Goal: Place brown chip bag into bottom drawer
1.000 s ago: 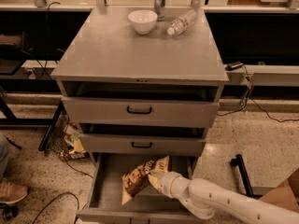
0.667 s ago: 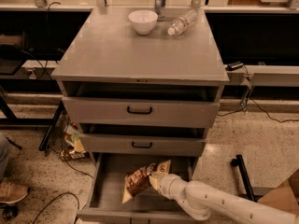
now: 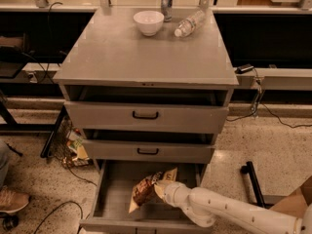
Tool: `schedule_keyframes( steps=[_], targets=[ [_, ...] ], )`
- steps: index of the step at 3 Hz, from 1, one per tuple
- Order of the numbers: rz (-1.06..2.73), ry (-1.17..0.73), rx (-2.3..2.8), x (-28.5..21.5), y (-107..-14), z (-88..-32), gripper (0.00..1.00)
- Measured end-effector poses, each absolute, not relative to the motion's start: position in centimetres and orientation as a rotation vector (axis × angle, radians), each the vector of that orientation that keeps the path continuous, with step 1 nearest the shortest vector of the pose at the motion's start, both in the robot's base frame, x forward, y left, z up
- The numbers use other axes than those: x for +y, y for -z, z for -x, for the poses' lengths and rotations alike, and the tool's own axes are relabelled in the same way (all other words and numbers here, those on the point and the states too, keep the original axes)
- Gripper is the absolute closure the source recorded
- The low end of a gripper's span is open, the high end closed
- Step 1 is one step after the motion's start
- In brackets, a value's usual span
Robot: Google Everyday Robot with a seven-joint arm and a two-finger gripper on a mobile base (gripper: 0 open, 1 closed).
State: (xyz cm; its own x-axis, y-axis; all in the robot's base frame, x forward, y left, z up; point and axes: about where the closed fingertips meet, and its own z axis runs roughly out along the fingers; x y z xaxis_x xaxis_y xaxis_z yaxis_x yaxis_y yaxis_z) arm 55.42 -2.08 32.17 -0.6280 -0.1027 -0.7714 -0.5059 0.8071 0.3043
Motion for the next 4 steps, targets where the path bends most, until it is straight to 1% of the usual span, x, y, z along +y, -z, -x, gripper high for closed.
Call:
schedule_keyframes(
  steps=[1,2,3,4],
  targets=[
    [0.462,-0.674,2.204,-1.3,-31.3,-55.7,0.11],
    [0.485,-0.702,2.205,-0.9,-31.1,-55.7,0.00],
    [0.500,-0.689,2.183,-2.0,-33.3,-55.0,0.00],
    [0.504,-0.623,2.180,-5.6,-37.1,-53.2,0.00]
  ],
)
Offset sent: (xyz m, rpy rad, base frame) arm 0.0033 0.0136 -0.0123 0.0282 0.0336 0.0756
